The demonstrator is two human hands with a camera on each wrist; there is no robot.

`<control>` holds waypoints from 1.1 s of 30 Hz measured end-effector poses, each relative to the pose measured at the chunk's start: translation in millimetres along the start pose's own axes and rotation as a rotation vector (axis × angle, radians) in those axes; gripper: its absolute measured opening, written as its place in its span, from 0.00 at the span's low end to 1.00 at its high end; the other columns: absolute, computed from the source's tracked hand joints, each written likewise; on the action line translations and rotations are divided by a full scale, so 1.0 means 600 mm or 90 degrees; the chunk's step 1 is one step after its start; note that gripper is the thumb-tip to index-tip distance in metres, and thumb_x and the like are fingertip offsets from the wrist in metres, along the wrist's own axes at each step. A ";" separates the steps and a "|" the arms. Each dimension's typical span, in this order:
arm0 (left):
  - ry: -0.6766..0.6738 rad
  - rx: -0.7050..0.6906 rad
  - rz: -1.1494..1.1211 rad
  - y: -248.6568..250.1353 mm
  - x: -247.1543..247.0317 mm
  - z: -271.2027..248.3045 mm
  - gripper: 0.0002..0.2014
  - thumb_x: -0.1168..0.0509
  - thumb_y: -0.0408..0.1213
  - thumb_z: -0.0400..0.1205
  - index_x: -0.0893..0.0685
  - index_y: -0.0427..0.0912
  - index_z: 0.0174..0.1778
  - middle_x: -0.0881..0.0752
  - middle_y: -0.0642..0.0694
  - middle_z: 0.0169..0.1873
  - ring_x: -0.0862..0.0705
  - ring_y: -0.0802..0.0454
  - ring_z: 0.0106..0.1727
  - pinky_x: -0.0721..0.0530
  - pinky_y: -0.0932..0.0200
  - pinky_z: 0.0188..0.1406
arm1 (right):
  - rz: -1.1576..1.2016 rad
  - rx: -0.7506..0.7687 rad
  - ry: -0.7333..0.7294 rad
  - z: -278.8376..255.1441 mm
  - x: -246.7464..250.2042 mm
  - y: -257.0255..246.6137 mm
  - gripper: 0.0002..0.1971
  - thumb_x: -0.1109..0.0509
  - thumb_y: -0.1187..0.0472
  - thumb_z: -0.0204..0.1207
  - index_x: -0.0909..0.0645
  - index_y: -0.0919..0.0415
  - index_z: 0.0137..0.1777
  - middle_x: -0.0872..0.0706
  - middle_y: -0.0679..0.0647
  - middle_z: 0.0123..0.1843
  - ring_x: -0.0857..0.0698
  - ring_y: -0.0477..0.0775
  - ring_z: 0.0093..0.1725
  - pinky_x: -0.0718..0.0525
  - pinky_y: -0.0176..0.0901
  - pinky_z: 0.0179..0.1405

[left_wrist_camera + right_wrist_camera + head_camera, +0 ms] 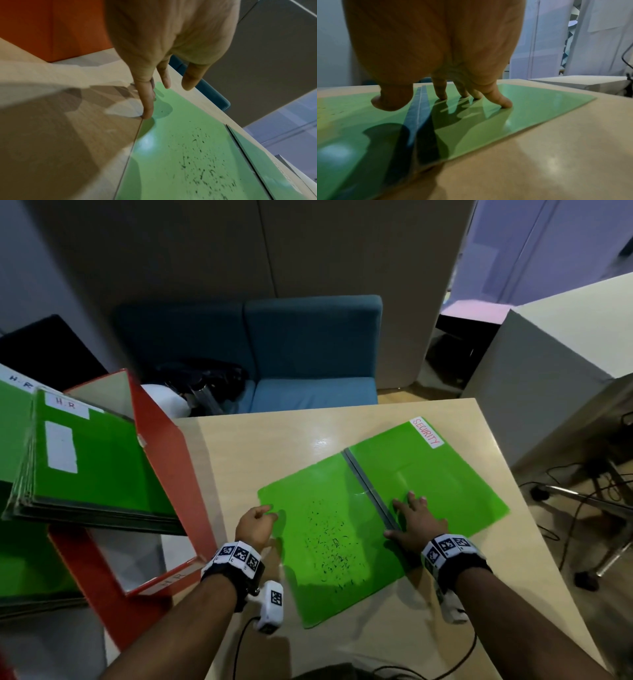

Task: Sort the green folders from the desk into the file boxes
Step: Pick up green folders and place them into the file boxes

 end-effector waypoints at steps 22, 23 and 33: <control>-0.206 -0.108 0.324 0.022 -0.054 -0.057 0.25 0.34 0.49 0.83 0.27 0.46 0.75 0.50 0.40 0.85 0.45 0.40 0.84 0.46 0.44 0.82 | -0.019 0.079 0.054 0.006 0.057 -0.097 0.47 0.36 0.73 0.76 0.67 0.58 0.83 0.16 0.65 0.56 0.16 0.61 0.48 0.20 0.48 0.43; -0.208 -0.108 0.313 0.029 -0.062 -0.066 0.25 0.35 0.49 0.83 0.28 0.47 0.76 0.46 0.41 0.84 0.42 0.40 0.83 0.44 0.43 0.82 | -0.003 0.086 0.055 0.003 0.060 -0.103 0.45 0.37 0.72 0.77 0.66 0.58 0.84 0.16 0.65 0.55 0.17 0.60 0.45 0.21 0.47 0.41; -0.117 -0.082 0.200 0.109 -0.135 -0.093 0.33 0.40 0.58 0.84 0.31 0.37 0.78 0.26 0.38 0.75 0.23 0.39 0.71 0.23 0.45 0.69 | 0.106 0.288 0.027 -0.070 0.046 -0.214 0.50 0.37 0.69 0.77 0.77 0.57 0.80 0.12 0.68 0.50 0.14 0.62 0.41 0.21 0.48 0.37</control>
Point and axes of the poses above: each hand's wrist, its own z-axis towards the middle knuckle, its own x-axis out of the back of the hand, y = z × x, the point moved 4 cm from there along z, towards the middle knuckle
